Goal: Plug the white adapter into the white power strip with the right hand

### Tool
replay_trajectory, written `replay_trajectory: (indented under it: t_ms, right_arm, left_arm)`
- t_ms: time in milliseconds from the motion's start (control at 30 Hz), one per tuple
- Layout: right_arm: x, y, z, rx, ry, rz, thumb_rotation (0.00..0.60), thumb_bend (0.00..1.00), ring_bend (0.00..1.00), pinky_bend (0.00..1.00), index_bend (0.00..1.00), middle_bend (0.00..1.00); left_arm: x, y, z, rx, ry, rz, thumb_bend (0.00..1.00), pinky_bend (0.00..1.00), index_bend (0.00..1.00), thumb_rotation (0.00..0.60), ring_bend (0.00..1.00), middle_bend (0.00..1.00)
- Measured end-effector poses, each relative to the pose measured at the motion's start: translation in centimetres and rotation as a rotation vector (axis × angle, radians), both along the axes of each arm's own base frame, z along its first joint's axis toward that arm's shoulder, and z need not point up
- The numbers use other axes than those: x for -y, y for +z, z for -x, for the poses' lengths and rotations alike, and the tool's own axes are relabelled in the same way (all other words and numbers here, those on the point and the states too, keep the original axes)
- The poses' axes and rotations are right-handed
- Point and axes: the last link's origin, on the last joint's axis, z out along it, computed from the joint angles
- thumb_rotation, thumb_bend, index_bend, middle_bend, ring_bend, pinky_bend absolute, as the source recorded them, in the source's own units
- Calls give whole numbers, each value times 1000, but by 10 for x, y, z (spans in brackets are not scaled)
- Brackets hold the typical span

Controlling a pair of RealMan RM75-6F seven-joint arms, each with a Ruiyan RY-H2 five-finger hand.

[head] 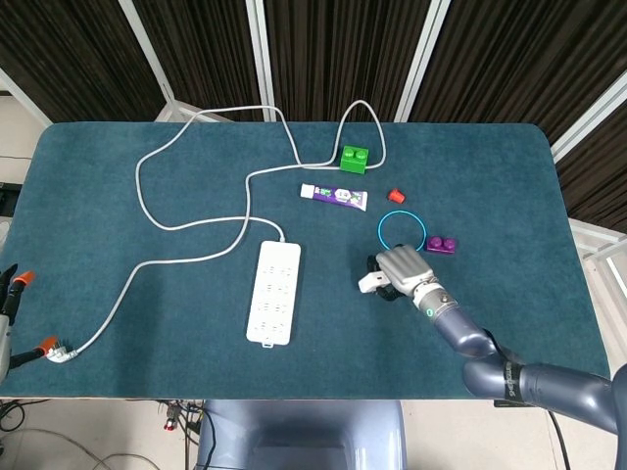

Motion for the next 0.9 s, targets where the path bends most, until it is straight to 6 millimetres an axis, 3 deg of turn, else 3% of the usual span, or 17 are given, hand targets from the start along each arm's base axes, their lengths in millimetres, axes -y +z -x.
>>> replay_trajectory:
  t_ms: [333,600,900]
  right_arm:
    - [6,8,-50,-170,-183,194,600,652,619,339,751,638]
    - [3,-11,-105,-176,-247,225,600,652,637,366,764,647]
    - [-2,-25,-125,-81,-271,209,600,653,648,370,785,656]
  left_arm:
    - [-2,0,1,5,3,11,100,0,134,600,0,0]
    - [-3,1,3,10,9,11,99,0,134,600,0,0]
    - [-4,0,3,8,9,18,100,0,134,600,0,0]
